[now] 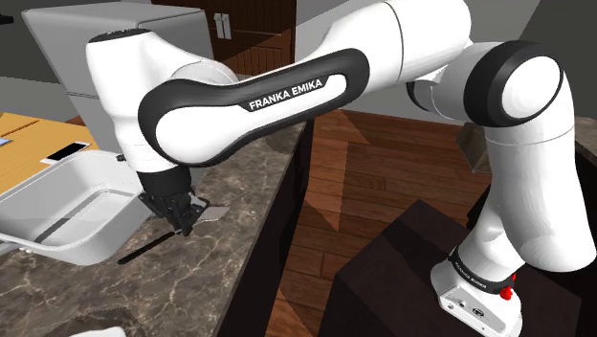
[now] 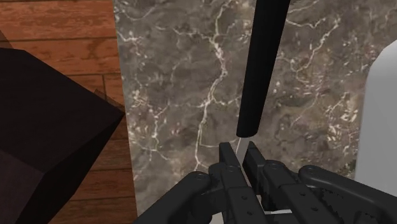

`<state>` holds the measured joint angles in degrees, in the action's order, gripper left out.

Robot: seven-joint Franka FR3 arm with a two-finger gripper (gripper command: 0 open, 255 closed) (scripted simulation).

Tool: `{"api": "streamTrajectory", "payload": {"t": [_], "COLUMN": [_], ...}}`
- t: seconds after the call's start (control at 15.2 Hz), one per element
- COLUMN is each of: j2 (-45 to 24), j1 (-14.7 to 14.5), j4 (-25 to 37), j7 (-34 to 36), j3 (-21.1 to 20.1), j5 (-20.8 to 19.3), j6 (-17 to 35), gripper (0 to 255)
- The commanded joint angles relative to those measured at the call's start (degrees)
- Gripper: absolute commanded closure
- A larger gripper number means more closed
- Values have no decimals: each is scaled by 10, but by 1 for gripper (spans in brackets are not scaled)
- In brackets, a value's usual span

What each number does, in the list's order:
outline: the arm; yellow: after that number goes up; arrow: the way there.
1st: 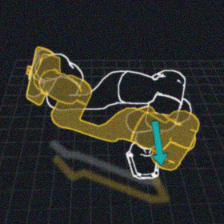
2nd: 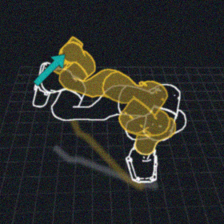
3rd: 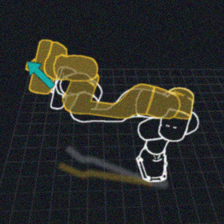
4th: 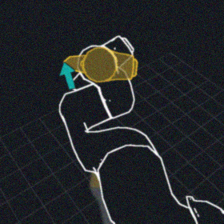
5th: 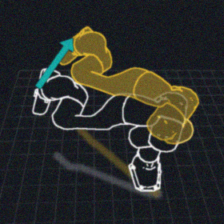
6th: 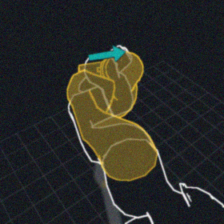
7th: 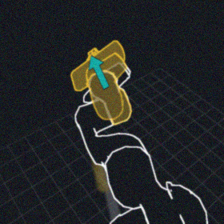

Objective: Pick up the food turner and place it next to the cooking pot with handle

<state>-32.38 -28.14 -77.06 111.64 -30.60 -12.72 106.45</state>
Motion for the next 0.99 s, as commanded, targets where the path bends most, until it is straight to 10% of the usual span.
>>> {"api": "streamTrajectory", "payload": {"t": [0.0, 0.92], "j2": [-1, -31], "j1": [2, 3], "j4": [-12, -76], "j7": [0, 8], "j3": [1, 12], "j5": [-1, -18], "j6": [14, 104], "gripper": [255, 255]}}
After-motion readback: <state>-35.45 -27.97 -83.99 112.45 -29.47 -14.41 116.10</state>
